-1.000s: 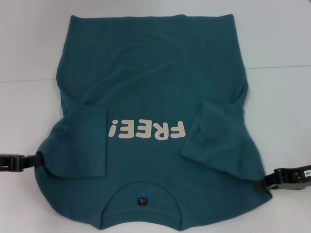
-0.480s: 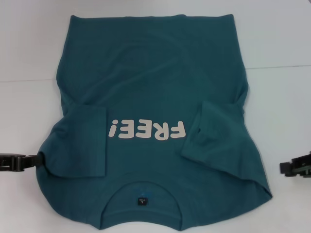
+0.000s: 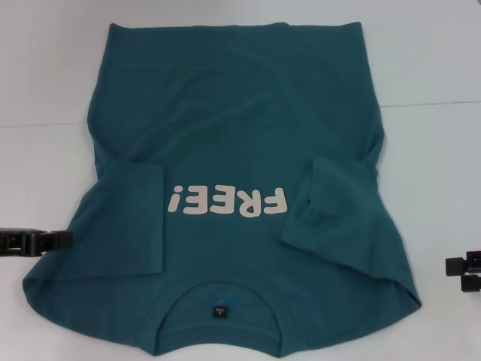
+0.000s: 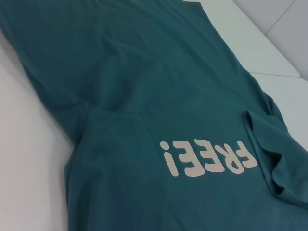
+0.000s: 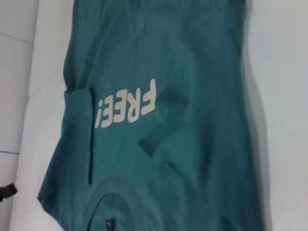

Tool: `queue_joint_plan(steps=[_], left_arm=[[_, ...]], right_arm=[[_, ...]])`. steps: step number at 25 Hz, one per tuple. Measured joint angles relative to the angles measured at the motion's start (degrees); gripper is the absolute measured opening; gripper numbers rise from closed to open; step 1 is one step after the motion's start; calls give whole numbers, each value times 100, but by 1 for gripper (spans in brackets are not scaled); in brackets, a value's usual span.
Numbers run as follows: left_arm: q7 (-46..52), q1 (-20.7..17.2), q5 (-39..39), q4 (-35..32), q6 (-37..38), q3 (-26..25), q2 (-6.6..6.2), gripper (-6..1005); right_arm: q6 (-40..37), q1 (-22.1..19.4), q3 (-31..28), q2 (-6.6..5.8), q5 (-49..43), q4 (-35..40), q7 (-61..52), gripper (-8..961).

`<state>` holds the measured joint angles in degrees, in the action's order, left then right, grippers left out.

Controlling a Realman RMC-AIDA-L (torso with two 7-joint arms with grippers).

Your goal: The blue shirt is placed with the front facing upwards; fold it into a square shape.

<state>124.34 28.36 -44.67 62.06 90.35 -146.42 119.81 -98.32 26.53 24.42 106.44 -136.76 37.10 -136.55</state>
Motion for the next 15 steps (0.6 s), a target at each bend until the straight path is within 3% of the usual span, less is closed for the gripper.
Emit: queue_joint_plan(steps=[11,15], left_arm=[[130,21,-12,320,129,51,1,20],[78,-46,-6,605,49,12,22,20]], right_arm=[[50,-7,-143,91,25,15,18,875],[-11,-58,-281,99,33,47,106,940]])
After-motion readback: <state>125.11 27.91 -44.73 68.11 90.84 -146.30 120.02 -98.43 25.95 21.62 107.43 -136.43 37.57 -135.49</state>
